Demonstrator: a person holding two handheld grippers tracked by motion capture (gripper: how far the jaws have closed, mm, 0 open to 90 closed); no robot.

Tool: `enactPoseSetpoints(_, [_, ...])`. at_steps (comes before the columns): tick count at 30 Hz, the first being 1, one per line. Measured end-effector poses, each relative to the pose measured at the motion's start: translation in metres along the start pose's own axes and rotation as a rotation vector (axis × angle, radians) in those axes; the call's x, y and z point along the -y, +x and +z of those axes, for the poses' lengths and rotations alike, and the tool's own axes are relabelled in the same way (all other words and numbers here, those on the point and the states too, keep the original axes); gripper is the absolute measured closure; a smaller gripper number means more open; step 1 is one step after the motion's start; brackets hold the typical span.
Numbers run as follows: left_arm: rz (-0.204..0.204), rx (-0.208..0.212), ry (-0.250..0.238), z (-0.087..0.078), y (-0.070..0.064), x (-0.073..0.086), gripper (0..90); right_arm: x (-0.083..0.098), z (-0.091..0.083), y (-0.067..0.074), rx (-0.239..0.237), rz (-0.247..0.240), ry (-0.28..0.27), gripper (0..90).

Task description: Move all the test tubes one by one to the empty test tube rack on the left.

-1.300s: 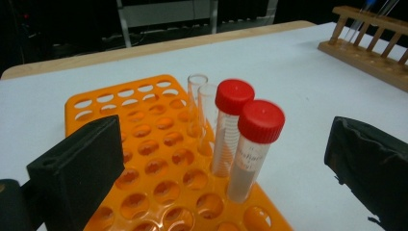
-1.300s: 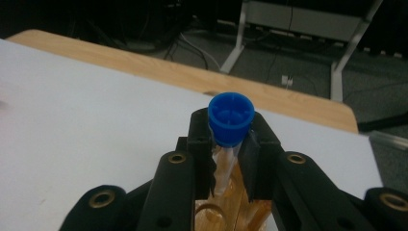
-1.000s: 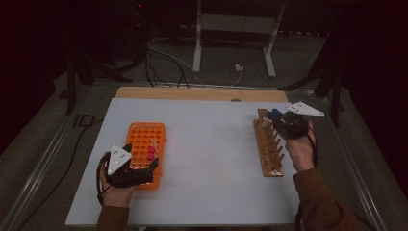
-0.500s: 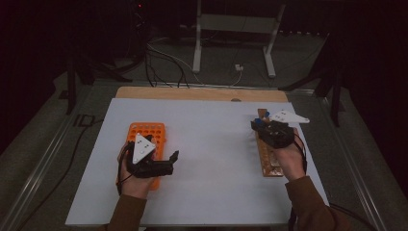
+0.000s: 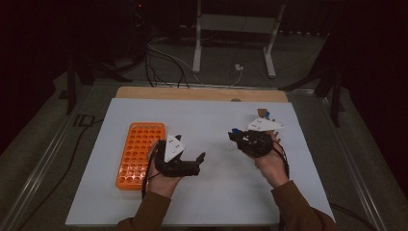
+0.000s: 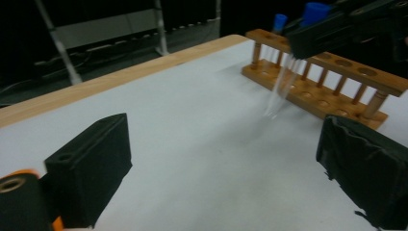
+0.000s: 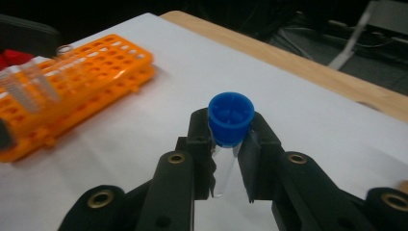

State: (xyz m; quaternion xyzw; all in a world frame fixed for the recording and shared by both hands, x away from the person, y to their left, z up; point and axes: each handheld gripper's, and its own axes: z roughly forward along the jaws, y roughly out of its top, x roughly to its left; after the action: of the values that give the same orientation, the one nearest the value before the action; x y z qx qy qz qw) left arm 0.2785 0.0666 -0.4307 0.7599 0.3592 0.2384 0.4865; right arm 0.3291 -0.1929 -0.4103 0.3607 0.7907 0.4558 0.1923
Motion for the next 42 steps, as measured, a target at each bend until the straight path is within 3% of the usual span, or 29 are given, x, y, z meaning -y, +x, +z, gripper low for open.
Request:
enactPoseSetpoints(7, [0.032, 0.047, 0.033, 0.022, -0.012, 0.002, 21.2, 0.003, 0.010, 0.015, -0.083, 0.025, 0.007, 76.6])
enactPoseSetpoints(10, [0.055, 0.042, 0.049, 0.030, -0.019, 0.002, 27.4, 0.003, 0.013, 0.020, -0.115, 0.031, 0.009, 76.6])
enactPoseSetpoints(13, [0.073, 0.066, 0.057, 0.037, -0.023, 0.003, 41.2, 0.002, 0.014, 0.026, -0.134, 0.027, 0.009, 76.6])
enactPoseSetpoints(14, [0.082, 0.076, 0.062, 0.038, -0.024, 0.003, 49.4, 0.002, 0.015, 0.027, -0.138, 0.026, 0.009, 76.6])
enactPoseSetpoints(17, [0.087, 0.077, 0.063, 0.042, -0.025, 0.004, 58.9, 0.001, 0.016, 0.031, -0.153, 0.028, 0.011, 76.6])
enactPoseSetpoints(25, [0.092, 0.086, 0.066, 0.045, -0.026, 0.005, 74.2, 0.002, 0.019, 0.035, -0.180, 0.019, 0.018, 76.7])
enactPoseSetpoints(28, [0.101, 0.086, 0.066, 0.045, -0.028, 0.006, 76.2, 0.002, 0.019, 0.034, -0.185, 0.021, 0.018, 76.4])
enactPoseSetpoints(35, [0.068, 0.073, 0.070, 0.041, -0.020, 0.010, 76.7, 0.005, 0.012, 0.025, -0.206, 0.046, -0.030, 48.7])
enactPoseSetpoints(42, [0.022, 0.056, 0.071, 0.027, -0.007, 0.018, 76.9, 0.013, 0.000, 0.008, -0.141, 0.042, -0.051, 31.5])
